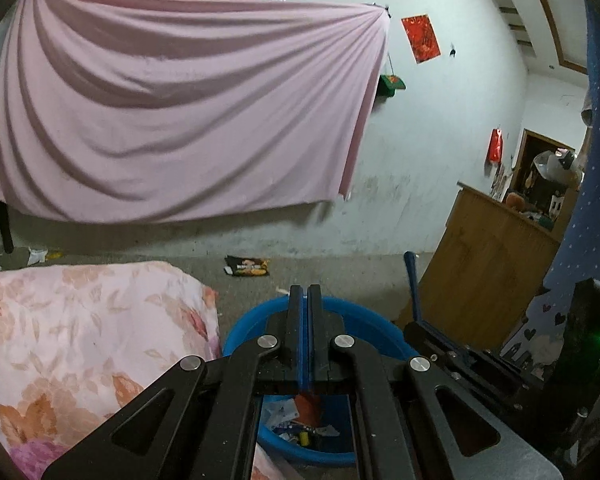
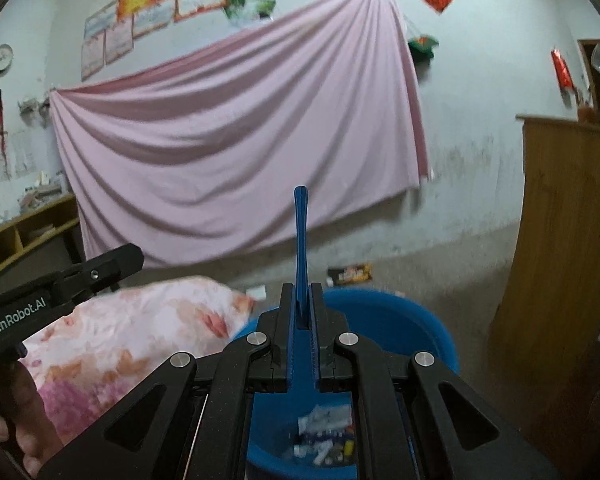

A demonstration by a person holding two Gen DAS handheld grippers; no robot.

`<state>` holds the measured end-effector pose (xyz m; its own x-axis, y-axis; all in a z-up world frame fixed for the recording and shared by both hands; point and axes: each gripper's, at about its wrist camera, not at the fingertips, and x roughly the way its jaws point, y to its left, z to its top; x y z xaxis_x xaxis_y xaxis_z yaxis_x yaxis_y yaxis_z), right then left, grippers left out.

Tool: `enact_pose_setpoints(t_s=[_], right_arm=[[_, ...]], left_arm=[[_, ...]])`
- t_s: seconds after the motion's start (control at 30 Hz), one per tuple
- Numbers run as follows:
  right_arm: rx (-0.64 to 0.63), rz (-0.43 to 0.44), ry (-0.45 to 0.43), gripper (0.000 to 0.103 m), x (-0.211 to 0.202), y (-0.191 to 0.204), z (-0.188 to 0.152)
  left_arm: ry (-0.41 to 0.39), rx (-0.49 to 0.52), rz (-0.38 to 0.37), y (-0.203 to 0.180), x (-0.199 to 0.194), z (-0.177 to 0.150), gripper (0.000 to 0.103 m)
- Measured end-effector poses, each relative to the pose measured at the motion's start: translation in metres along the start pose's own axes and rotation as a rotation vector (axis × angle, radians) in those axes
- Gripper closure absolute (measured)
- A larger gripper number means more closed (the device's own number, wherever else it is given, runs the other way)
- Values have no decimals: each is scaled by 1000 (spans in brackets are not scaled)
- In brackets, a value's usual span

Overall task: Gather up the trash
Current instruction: 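Carry the binder clip and blue pen over the blue bucket, then open the left tool to drop the clip while the right tool drops the pen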

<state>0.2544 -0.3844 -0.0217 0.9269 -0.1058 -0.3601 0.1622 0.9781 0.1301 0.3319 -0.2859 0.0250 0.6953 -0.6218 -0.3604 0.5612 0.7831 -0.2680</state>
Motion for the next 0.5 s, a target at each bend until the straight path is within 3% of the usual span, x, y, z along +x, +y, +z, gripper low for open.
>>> enact_pose_setpoints(t_s=[0.2,0.5], right_arm=[[8,5,98,98,12,-2,-8],[47,-6,156,97,17,-13,-10]], left_arm=[[52,5,16,6,3,-9,103],[143,-4,43,10,12,-13,102]])
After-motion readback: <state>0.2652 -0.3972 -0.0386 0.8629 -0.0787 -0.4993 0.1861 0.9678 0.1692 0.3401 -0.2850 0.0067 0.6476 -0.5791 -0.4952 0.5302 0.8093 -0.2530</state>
